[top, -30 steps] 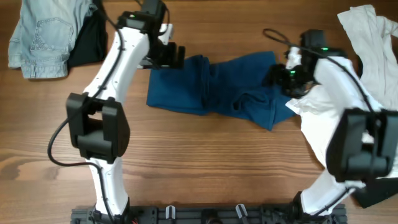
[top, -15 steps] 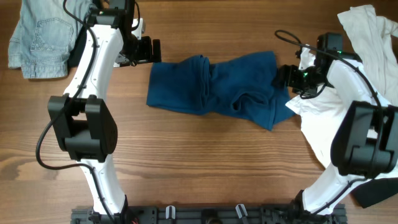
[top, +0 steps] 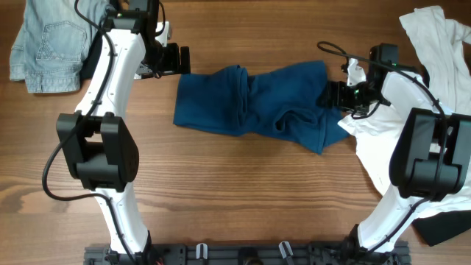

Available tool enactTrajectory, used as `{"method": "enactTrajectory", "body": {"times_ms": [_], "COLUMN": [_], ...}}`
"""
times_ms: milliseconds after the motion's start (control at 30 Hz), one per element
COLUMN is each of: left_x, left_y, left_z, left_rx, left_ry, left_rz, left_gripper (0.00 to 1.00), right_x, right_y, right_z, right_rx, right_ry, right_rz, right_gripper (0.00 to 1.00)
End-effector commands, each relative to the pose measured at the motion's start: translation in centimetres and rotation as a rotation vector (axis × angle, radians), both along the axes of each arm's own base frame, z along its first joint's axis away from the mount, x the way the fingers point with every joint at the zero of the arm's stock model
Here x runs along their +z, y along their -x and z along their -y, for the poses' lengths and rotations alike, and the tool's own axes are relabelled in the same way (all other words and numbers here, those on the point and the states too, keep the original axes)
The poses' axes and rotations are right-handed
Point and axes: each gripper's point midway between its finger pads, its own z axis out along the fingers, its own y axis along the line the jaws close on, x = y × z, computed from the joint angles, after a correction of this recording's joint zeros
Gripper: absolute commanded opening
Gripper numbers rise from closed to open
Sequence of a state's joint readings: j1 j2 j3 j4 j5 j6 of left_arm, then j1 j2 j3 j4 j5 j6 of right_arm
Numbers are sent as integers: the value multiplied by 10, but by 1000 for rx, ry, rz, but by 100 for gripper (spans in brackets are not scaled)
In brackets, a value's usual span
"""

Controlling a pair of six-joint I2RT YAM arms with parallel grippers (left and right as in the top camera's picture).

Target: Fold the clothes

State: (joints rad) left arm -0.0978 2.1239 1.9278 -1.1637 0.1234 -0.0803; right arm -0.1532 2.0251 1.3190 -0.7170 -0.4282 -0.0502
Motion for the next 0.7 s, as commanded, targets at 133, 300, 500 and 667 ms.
{"method": "enactTrajectory", "body": {"times_ms": [133, 300, 500, 667], "left_x": [19, 14, 10, 10], "left_y": [-5, -4, -4, -4], "left_z": [-3, -2, -2, -2], "left_rx": [-13, -16, -16, -16], "left_ry": [-8, -10, -11, -11], "left_rz": [51, 39, 30, 30], "left_gripper": [100, 100, 100, 100], "right_x": [-42, -42, -31, 9], "right_y": [47, 41, 27, 3], "right_z": [-40, -35, -15, 16], "right_rx": [-9, -107, -171, -242], "right_ry": [-226, -232, -236, -229], "right_rz": [-157, -181, -139, -47], "right_gripper": [35, 5, 4, 4]}}
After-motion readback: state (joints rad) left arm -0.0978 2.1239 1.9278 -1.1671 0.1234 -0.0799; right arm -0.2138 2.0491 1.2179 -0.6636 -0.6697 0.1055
